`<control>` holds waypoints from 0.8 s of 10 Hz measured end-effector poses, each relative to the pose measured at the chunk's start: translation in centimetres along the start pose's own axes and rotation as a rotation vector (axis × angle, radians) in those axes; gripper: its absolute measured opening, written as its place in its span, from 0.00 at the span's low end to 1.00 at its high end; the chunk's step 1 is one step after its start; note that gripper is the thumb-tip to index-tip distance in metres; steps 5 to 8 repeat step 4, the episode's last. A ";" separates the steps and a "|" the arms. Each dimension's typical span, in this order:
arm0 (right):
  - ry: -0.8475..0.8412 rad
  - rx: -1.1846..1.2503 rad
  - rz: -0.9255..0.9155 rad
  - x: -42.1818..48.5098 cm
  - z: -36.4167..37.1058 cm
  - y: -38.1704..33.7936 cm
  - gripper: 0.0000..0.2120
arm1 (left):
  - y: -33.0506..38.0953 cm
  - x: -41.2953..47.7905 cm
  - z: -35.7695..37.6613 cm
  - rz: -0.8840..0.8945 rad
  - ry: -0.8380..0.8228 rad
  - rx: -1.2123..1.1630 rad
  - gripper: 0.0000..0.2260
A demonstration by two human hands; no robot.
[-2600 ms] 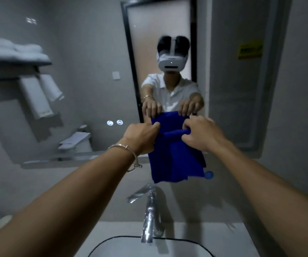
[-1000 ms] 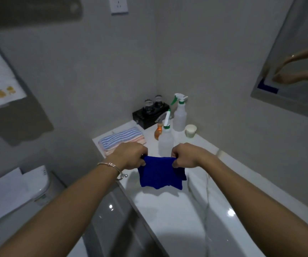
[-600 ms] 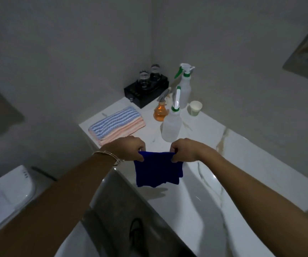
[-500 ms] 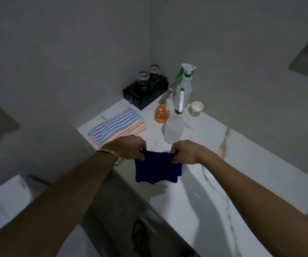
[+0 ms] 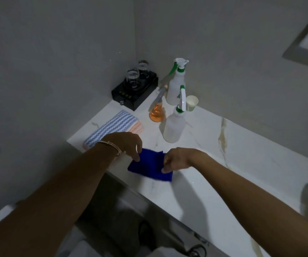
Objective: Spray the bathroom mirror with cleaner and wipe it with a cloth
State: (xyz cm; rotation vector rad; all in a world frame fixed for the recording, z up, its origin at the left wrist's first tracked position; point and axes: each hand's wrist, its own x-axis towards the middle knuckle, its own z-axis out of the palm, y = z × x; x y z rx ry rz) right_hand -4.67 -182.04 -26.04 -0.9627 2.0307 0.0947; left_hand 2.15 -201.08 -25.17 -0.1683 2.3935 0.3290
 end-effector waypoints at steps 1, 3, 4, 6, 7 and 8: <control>0.108 0.006 0.026 -0.1 -0.8 0.2 0.14 | -0.3 0.1 -0.2 0.004 0.134 0.027 0.17; 0.347 0.000 0.158 -2.5 -3.5 2.8 0.15 | 1.9 0.4 -3.1 0.100 0.299 0.052 0.16; 0.383 0.011 0.215 -4.0 -3.4 4.3 0.15 | 4.6 0.9 -4.4 0.171 0.322 0.072 0.15; 0.383 0.011 0.215 -4.0 -3.4 4.3 0.15 | 4.6 0.9 -4.4 0.171 0.322 0.072 0.15; 0.383 0.011 0.215 -4.0 -3.4 4.3 0.15 | 4.6 0.9 -4.4 0.171 0.322 0.072 0.15; 0.383 0.011 0.215 -4.0 -3.4 4.3 0.15 | 4.6 0.9 -4.4 0.171 0.322 0.072 0.15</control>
